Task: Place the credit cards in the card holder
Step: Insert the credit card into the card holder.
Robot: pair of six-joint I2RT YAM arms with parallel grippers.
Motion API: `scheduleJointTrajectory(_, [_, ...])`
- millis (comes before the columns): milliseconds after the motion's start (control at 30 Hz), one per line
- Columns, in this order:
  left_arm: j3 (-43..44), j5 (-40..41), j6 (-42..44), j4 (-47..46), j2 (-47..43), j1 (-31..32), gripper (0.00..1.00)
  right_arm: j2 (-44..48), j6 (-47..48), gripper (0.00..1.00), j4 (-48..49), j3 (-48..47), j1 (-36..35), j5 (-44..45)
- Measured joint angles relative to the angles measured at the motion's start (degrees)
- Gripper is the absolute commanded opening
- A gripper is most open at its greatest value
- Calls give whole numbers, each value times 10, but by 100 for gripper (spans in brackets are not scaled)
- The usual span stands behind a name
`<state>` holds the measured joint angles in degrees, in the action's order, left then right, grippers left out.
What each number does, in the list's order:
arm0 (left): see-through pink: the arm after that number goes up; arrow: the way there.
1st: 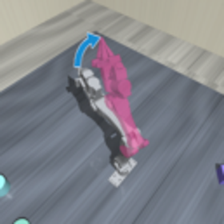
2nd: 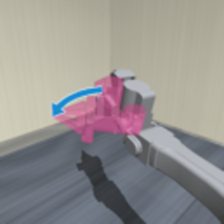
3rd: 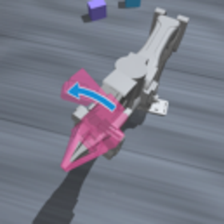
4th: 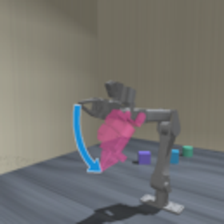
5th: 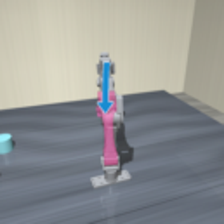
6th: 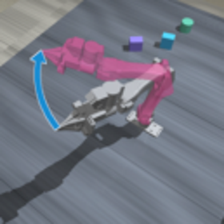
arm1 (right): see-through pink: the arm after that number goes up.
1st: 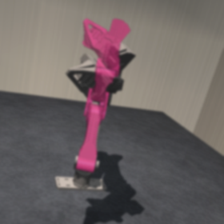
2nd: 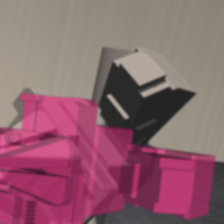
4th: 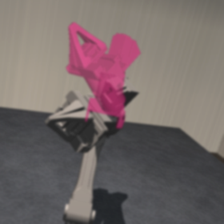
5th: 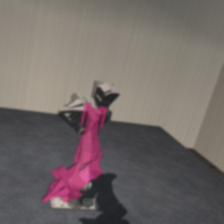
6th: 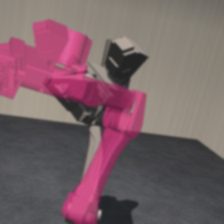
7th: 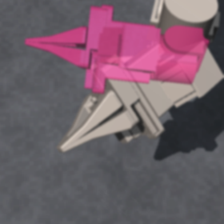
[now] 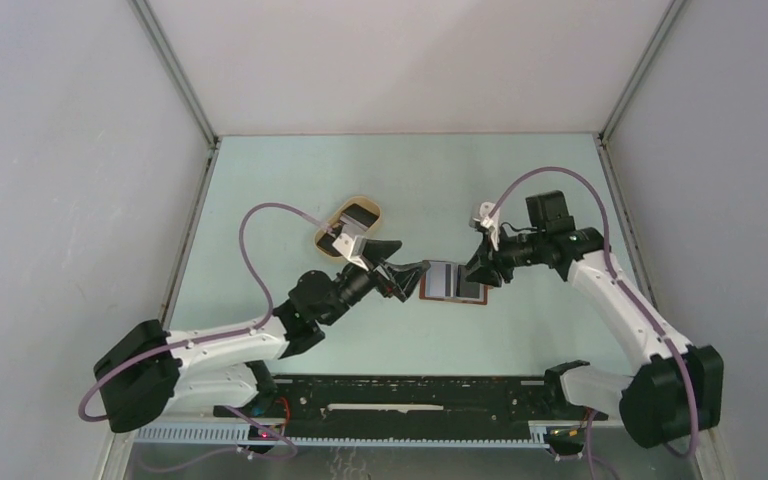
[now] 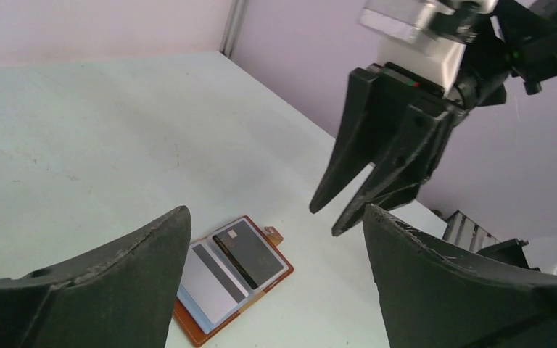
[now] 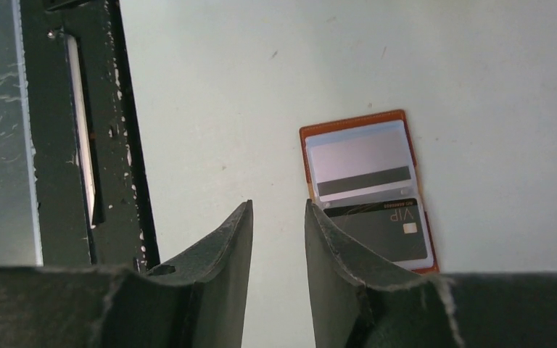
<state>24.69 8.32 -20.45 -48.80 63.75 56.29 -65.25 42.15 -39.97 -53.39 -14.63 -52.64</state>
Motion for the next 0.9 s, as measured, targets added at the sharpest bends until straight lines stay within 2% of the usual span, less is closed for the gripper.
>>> scheduleJointTrajectory(133, [1,-26,-27,0,27,-18,88,-52,-13,36,16,0,-10,30])
scheduleJointTrajectory(200, [1,-30,-56,1,58,-25,79,-77,-34,34,26,-4,-17,51])
scheduleJointTrajectory(300, [4,-30,-107,3,114,-29,62,-129,-68,24,26,-23,-22,77])
scheduleJointTrajectory(467, [28,-27,-184,16,217,-30,47,-244,-136,6,31,-75,-24,115])
scheduleJointTrajectory(633, [53,-2,-224,19,276,-28,46,-305,-192,2,31,-92,-24,137])
scheduleJointTrajectory(900, [73,21,-237,23,315,-27,49,-379,-237,0,29,-128,-30,140])
